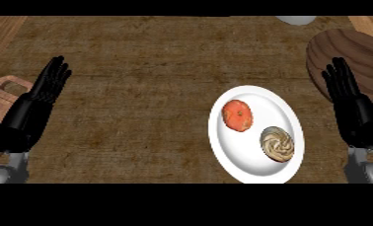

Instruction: Pick the squash from the plate and place it in the bowl

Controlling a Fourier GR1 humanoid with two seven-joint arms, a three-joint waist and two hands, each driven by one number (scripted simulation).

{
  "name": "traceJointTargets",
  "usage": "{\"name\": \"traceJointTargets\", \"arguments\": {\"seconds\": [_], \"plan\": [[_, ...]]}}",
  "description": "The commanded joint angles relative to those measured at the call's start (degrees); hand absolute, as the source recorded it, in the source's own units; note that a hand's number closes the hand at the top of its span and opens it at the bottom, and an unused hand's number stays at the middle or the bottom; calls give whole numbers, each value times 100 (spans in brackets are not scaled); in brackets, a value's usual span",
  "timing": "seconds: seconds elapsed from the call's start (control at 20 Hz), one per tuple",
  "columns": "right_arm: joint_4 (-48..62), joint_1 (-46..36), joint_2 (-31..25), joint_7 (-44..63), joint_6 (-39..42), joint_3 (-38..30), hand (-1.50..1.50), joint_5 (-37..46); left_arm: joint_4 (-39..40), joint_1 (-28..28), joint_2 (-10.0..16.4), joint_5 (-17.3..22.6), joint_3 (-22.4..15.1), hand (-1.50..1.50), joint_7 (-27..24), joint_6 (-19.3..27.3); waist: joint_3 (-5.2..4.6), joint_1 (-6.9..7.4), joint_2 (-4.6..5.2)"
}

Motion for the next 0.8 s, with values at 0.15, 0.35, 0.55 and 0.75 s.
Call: {"name": "traceJointTargets", "arguments": {"seconds": [0.15,0.35,0.55,0.75], "plan": [[-258,-543,-379,84,1926,1724,150,447,126,-204,-512,-218,-343,0,252,358,-35,148,-13],[-524,-741,-380,-882,705,1971,150,2339,54,-272,-1069,-308,-697,0,808,907,-19,-88,-80],[-118,219,966,-2230,1004,2095,-150,958,158,-210,-1289,-475,-787,0,672,1037,-14,-95,-48],[-303,292,481,-2960,1585,1604,-150,784,271,-532,-1613,-778,-834,0,953,1345,-29,-136,-66]]}}
